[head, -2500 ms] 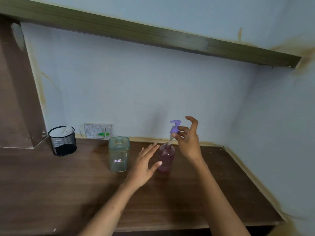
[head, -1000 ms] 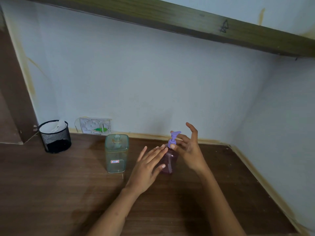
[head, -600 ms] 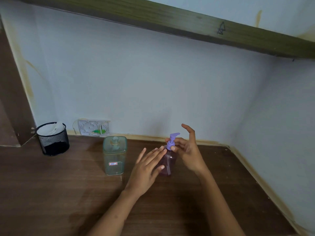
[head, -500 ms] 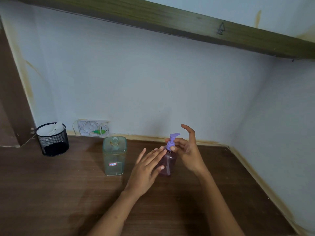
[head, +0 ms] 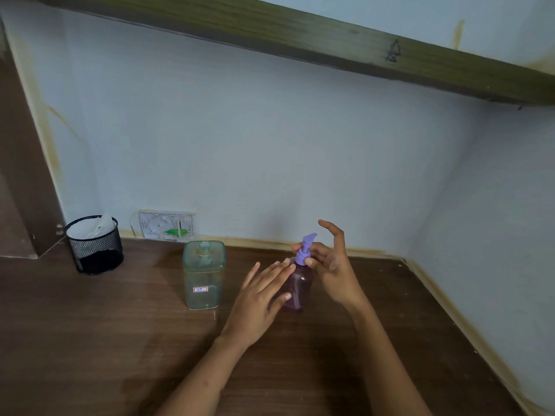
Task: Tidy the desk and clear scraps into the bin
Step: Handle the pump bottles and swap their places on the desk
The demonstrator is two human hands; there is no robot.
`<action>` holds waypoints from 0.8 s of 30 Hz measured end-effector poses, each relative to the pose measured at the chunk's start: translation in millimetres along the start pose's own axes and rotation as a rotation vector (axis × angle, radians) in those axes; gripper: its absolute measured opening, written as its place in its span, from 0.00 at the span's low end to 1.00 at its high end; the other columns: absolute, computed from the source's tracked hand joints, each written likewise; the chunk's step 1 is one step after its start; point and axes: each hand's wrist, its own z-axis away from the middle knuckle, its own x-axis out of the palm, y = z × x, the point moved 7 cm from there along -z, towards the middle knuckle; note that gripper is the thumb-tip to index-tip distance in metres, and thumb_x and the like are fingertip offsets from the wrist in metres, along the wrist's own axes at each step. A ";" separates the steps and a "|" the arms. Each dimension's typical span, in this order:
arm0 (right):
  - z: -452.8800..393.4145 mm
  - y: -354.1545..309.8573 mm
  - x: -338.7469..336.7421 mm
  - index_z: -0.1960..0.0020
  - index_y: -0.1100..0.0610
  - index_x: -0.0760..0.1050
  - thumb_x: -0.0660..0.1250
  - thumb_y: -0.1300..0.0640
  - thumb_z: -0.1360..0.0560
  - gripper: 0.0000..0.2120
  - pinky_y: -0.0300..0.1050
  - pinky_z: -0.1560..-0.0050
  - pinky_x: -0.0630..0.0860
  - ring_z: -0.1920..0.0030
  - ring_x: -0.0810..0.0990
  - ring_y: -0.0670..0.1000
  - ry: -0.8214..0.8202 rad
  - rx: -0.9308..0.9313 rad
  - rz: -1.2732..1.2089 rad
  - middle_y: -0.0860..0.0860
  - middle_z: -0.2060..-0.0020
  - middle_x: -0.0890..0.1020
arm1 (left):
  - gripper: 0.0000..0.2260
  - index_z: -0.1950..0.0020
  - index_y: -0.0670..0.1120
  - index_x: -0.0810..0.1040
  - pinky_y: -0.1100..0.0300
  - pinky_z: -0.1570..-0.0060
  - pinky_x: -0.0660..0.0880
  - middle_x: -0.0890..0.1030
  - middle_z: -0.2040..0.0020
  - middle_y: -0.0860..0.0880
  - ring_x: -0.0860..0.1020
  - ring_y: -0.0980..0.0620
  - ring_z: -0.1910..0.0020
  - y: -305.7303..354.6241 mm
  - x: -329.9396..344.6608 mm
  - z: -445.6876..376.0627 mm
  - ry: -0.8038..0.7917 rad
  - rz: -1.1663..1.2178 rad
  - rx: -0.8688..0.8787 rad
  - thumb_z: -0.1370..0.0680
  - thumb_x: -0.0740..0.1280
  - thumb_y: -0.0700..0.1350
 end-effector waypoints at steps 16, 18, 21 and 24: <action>-3.3 7.0 -1.0 0.30 0.44 0.57 0.75 0.63 0.30 0.39 0.43 0.42 0.78 0.47 0.83 0.48 0.110 -0.032 0.076 0.51 0.49 0.84 | 0.25 0.23 0.53 0.60 0.54 0.24 0.51 0.62 0.23 0.57 0.59 0.61 0.25 -0.2 0.7 -0.1 0.001 -0.010 0.008 0.19 0.62 0.50; -3.6 6.6 -1.5 0.32 0.45 0.58 0.77 0.63 0.32 0.39 0.36 0.48 0.78 0.50 0.83 0.46 0.154 -0.041 0.085 0.52 0.52 0.83 | 0.25 0.23 0.53 0.60 0.53 0.24 0.52 0.63 0.24 0.57 0.60 0.61 0.25 -0.2 0.5 -0.1 0.006 -0.007 0.009 0.19 0.62 0.50; -3.2 5.8 -1.1 0.33 0.45 0.60 0.80 0.58 0.35 0.39 0.36 0.51 0.79 0.52 0.83 0.47 0.201 -0.047 0.117 0.50 0.51 0.80 | 0.25 0.22 0.53 0.59 0.52 0.25 0.53 0.64 0.24 0.56 0.60 0.61 0.25 0.3 -0.4 0.1 0.012 0.001 0.009 0.19 0.61 0.50; -2.0 7.3 -2.6 0.32 0.43 0.59 0.78 0.56 0.33 0.37 0.40 0.45 0.79 0.49 0.83 0.46 0.134 -0.017 0.098 0.50 0.48 0.80 | 0.25 0.23 0.53 0.60 0.52 0.24 0.53 0.64 0.24 0.57 0.60 0.61 0.25 0.4 -0.3 0.0 0.015 0.000 0.008 0.19 0.61 0.50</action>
